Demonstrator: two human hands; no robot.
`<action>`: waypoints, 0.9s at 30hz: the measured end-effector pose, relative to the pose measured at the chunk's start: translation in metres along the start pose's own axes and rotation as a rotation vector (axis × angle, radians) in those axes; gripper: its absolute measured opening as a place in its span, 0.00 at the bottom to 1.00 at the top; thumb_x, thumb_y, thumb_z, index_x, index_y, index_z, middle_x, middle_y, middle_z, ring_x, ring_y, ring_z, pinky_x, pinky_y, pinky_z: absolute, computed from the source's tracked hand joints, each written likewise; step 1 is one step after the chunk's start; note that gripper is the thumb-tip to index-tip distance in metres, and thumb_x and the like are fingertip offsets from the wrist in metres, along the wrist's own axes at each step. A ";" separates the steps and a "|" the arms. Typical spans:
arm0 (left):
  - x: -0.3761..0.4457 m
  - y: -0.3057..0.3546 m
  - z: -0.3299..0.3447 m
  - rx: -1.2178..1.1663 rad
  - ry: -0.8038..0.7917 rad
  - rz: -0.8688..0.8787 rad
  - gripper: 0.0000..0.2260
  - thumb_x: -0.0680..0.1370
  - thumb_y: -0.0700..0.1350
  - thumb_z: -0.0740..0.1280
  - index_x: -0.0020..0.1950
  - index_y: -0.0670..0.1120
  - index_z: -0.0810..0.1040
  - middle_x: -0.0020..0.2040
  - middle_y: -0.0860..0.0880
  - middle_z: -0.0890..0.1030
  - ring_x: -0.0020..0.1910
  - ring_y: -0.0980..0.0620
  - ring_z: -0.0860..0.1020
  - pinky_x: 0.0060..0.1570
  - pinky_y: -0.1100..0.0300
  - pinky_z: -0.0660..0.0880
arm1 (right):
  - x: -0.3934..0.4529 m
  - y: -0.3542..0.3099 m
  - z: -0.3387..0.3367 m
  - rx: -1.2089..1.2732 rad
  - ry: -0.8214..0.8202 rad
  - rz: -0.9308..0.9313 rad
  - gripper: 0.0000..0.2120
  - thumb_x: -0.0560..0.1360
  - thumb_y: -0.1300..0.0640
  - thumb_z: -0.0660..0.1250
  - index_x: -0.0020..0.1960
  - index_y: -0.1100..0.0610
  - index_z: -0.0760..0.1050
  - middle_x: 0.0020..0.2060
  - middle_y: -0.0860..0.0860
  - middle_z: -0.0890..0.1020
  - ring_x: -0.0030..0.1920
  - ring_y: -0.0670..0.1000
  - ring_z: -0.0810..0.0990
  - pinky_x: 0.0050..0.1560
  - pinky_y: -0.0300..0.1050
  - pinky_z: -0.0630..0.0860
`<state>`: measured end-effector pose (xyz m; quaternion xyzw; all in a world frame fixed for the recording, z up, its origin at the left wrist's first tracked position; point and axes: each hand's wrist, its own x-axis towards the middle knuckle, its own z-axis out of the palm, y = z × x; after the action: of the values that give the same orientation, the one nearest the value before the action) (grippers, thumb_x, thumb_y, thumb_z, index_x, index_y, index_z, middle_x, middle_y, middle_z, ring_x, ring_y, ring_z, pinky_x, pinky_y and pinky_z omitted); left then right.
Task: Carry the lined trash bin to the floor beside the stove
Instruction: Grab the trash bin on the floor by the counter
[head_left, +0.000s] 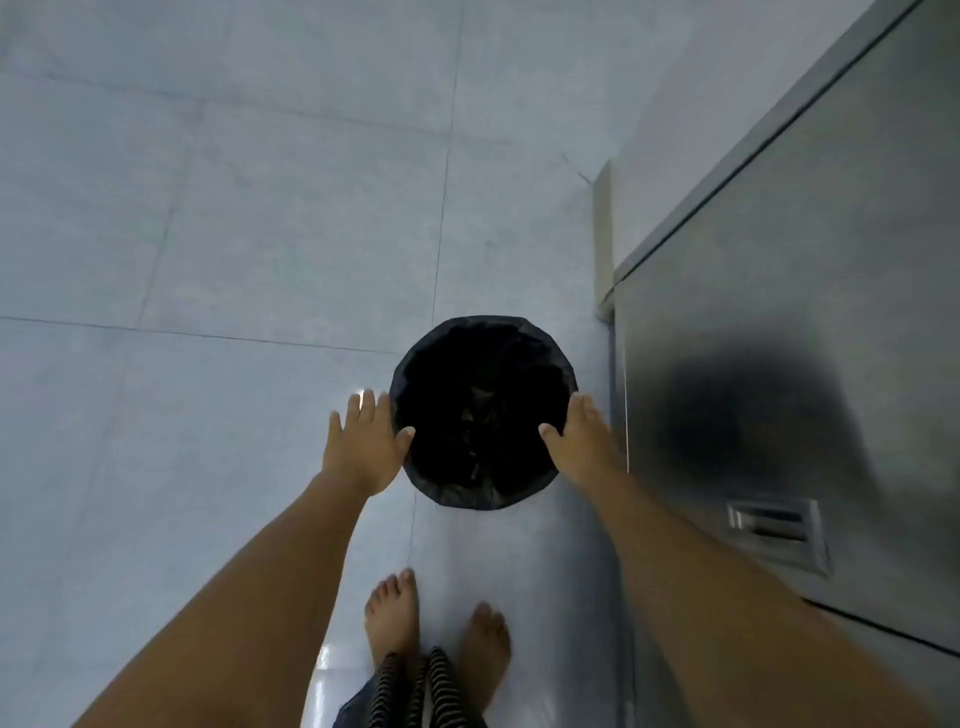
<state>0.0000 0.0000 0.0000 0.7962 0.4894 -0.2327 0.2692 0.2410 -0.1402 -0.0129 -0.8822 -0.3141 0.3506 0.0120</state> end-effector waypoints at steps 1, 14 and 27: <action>0.015 -0.002 0.008 0.001 0.025 0.000 0.32 0.84 0.58 0.49 0.83 0.42 0.47 0.84 0.41 0.49 0.83 0.42 0.46 0.80 0.44 0.46 | 0.010 0.004 0.010 -0.016 0.036 -0.005 0.37 0.81 0.44 0.59 0.81 0.61 0.47 0.81 0.58 0.53 0.80 0.59 0.54 0.78 0.56 0.55; 0.100 0.014 0.088 -0.699 0.271 -0.169 0.28 0.79 0.47 0.65 0.76 0.38 0.62 0.69 0.38 0.69 0.68 0.33 0.70 0.69 0.38 0.68 | 0.065 0.021 0.078 0.472 0.237 0.182 0.41 0.76 0.46 0.68 0.81 0.54 0.49 0.76 0.56 0.65 0.72 0.61 0.70 0.68 0.59 0.70; -0.024 0.065 -0.073 -0.842 0.322 -0.187 0.26 0.79 0.48 0.66 0.75 0.42 0.64 0.70 0.41 0.70 0.69 0.35 0.72 0.68 0.39 0.71 | -0.052 -0.035 -0.079 0.486 0.259 0.171 0.42 0.73 0.36 0.66 0.78 0.54 0.54 0.73 0.55 0.70 0.69 0.61 0.73 0.65 0.62 0.74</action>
<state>0.0564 0.0079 0.0831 0.5960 0.6465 0.0900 0.4677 0.2426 -0.1252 0.0870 -0.9142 -0.1414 0.2996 0.2335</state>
